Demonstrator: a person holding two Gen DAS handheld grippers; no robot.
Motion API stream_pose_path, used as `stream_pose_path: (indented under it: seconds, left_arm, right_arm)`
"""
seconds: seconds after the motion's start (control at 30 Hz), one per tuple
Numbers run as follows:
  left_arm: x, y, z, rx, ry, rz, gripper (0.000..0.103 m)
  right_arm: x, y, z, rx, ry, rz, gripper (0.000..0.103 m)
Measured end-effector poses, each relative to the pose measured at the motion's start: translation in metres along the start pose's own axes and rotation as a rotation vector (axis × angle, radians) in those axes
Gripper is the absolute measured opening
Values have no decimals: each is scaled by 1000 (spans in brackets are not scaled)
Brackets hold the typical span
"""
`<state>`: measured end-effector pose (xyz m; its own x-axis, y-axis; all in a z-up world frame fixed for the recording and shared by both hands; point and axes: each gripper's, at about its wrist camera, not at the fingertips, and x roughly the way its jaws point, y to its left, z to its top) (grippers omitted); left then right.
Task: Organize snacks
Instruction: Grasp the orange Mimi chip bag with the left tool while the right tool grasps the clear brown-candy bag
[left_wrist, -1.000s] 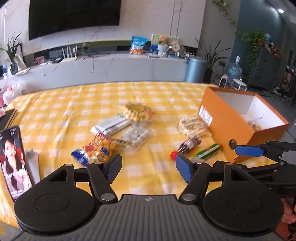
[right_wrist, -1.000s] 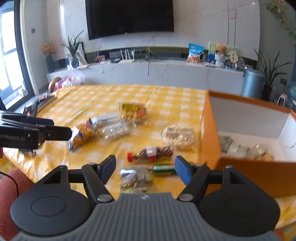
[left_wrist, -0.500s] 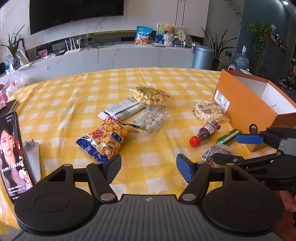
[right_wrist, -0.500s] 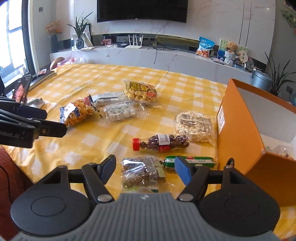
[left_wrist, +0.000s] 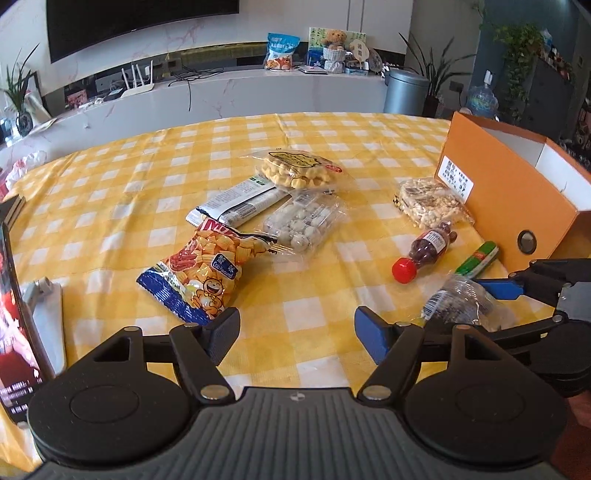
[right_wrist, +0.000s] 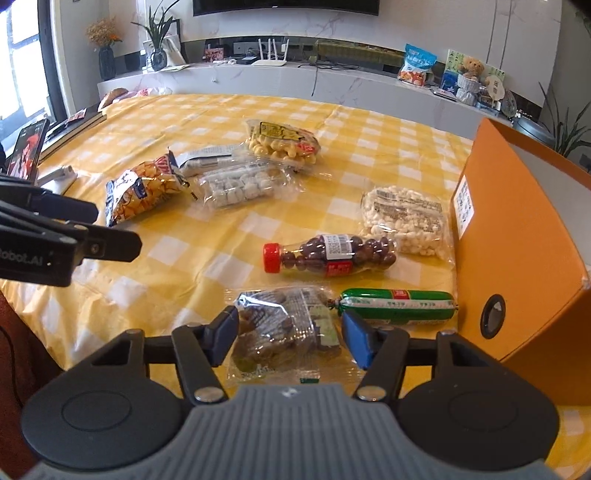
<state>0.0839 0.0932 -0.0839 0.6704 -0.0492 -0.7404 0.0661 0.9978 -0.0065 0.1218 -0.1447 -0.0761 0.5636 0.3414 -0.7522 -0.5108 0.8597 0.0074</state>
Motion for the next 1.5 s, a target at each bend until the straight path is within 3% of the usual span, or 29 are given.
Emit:
stream_pose_path:
  seconds: [0.07,0.23,0.37,0.47,0.63,0.77,0.9,1.3,1.5]
  left_arm:
    - [2,-1,1,48,-9,31,85]
    - [7,7,9,141,-35,122,89]
    - [20,19,20,174,-28,127,94]
    - [36,23,27,262,17,122,94]
    - [59,36,35,322,55,131,94]
    - [71,50,44,271,115,56,94]
    - [77,59,46,231,144,38,94]
    - [66,63,45,101,130,52,58]
    - [36,52,44,33,71,28,50]
  right_arm:
    - [6,0,-1,1,33,13,51]
    - [3,0,1,7,27,19,43]
    - [-8,1,11,-3,-14,51,41]
    - [-11,1,20,2,-38,70,41]
    - [1,-9,26,67,9,116,42]
    - [4,-13,25,94,19,122,42]
    - [5,-15,26,108,24,136,42]
    - [1,-22,25,144,3,137,40]
    - [-17,-24,26,155,-39,158,38]
